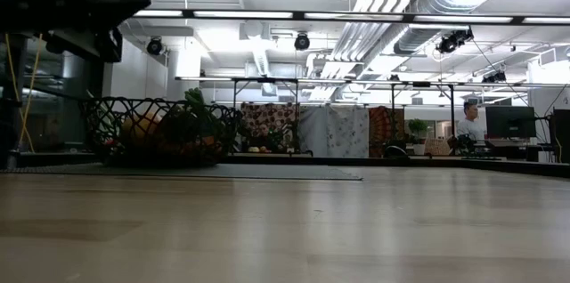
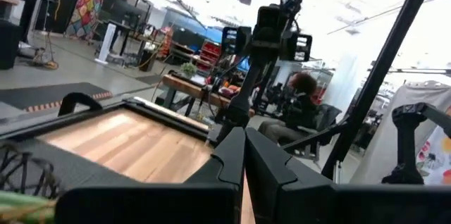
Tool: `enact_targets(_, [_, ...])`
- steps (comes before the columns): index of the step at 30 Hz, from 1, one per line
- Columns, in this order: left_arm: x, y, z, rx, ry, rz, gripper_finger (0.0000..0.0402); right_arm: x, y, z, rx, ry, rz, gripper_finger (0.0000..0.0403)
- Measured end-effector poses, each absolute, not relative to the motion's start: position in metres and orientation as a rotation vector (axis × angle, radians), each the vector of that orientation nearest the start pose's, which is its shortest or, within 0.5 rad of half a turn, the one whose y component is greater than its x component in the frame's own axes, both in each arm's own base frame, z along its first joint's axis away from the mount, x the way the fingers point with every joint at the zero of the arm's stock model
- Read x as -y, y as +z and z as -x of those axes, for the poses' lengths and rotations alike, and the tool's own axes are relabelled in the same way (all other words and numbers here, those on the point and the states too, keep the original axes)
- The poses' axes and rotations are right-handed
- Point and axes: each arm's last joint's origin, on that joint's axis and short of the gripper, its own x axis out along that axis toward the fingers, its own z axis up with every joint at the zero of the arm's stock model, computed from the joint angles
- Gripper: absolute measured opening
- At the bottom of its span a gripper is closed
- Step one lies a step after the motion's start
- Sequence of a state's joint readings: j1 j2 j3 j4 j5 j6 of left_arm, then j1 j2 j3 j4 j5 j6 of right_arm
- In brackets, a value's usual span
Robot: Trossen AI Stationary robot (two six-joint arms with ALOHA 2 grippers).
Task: Build produce basket
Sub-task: Return to Home Position
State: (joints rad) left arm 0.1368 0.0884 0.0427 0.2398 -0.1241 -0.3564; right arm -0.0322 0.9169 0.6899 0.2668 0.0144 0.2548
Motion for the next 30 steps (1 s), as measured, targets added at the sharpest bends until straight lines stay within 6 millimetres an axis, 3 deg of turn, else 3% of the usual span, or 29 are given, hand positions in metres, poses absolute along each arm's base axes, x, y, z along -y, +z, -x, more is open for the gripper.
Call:
enact_targets(4, [-0.017, 0.182, -0.097, 0.211, 0.246, 0.365, 0.0, 0.008, 0.32, -0.208, 0.047, -0.054, -0.261, 0.0243])
enact_targets(14, [-0.017, 0.176, -0.096, 0.127, 0.268, 0.209, 0.0, 0.009, 0.32, -0.208, 0.052, -0.097, -0.265, 0.0243])
enact_targets(21, [-0.017, 0.172, -0.097, 0.084, 0.272, 0.206, 0.0, 0.009, 0.32, -0.208, 0.051, -0.096, -0.281, 0.0243])
enact_targets(25, [-0.017, 0.172, -0.097, 0.084, 0.272, 0.205, 0.0, 0.008, 0.319, -0.197, -0.001, -0.102, -0.269, 0.0243])
enact_targets(30, [-0.017, 0.172, -0.097, 0.084, 0.272, 0.205, 0.0, 0.007, 0.322, -0.17, -0.064, -0.088, -0.234, 0.0243])
